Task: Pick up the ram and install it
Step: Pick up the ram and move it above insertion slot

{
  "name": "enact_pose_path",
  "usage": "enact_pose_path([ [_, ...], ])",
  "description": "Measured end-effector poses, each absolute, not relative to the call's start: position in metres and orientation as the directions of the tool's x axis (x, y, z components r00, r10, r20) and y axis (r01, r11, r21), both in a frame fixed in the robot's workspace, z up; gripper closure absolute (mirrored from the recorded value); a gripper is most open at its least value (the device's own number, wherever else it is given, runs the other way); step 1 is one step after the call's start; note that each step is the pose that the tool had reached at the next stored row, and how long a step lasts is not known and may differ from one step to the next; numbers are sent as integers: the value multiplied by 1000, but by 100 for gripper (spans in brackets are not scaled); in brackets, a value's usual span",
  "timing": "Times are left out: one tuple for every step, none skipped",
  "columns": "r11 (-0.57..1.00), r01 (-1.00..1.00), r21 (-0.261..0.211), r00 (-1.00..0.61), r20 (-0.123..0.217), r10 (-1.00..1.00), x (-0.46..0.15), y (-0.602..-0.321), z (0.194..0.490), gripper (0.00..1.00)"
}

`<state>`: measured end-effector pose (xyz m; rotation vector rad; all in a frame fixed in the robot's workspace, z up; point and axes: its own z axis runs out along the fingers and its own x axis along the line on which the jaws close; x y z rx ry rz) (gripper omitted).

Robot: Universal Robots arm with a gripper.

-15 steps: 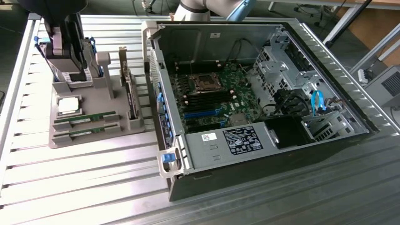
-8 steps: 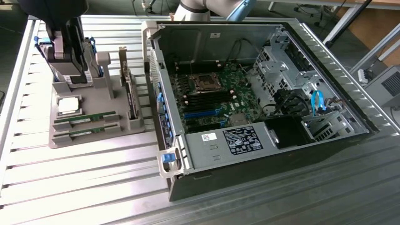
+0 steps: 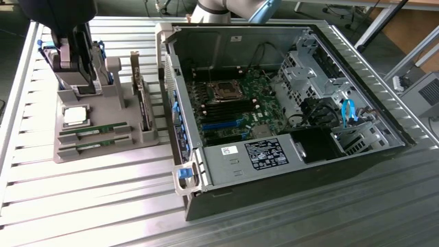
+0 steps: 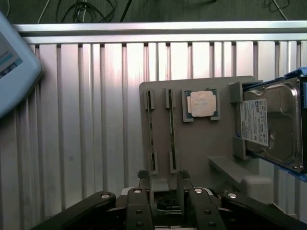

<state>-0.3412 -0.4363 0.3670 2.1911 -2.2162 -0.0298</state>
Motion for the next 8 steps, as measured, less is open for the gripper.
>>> enact_pose_path([
  [11, -999, 31, -11, 4, -1000, -341, -436, 366, 65],
  [11, -999, 31, -11, 4, -1000, -342, -436, 366, 65],
  [11, -999, 31, -11, 4, -1000, -342, -436, 365, 65],
  [11, -999, 31, -11, 4, -1000, -342, -436, 365, 65],
  [12, -999, 31, -11, 4, -1000, -342, -437, 364, 65],
  [12, -999, 31, -11, 4, -1000, -342, -437, 363, 65],
  [12, -999, 31, -11, 4, -1000, -342, -437, 362, 65],
  [12, -999, 31, -11, 4, -1000, -342, -438, 361, 65],
])
